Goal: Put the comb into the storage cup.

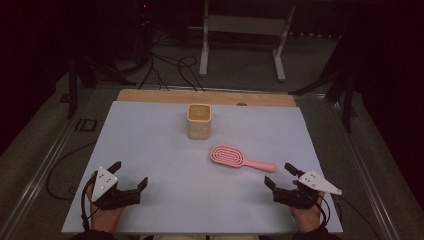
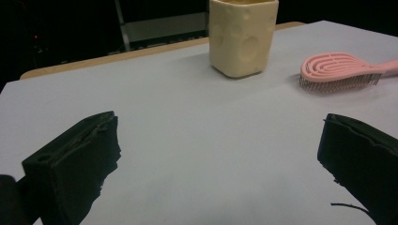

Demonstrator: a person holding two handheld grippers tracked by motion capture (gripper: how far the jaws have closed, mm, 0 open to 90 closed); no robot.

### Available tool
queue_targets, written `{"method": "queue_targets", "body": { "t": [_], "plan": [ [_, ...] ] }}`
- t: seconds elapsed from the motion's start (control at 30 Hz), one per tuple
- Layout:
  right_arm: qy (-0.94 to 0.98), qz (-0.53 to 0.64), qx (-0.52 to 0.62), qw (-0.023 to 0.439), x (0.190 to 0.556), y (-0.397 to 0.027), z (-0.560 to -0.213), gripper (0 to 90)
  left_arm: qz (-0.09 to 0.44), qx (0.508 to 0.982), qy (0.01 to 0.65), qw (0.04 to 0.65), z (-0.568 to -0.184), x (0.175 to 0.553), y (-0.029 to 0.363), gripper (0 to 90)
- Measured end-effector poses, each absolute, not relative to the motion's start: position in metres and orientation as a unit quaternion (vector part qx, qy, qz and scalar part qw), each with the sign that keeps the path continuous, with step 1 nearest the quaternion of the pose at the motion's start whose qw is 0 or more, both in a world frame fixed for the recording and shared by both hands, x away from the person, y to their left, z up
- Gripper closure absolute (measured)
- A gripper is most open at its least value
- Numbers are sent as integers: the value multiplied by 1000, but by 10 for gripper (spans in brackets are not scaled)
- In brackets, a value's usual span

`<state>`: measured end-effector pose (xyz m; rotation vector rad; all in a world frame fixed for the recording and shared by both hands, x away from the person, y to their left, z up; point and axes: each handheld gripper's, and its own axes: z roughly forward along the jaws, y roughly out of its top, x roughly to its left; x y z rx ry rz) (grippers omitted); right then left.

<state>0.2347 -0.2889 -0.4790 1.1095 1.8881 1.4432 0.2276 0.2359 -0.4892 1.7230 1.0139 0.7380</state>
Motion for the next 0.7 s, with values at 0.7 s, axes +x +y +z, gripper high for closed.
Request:
{"method": "queue_targets", "body": {
  "t": [0.7],
  "plan": [
    [734, 482, 405, 255, 255, -281, -448, 103, 303, 710, 419, 477, -492, 228, 235, 0]
  ]
}}
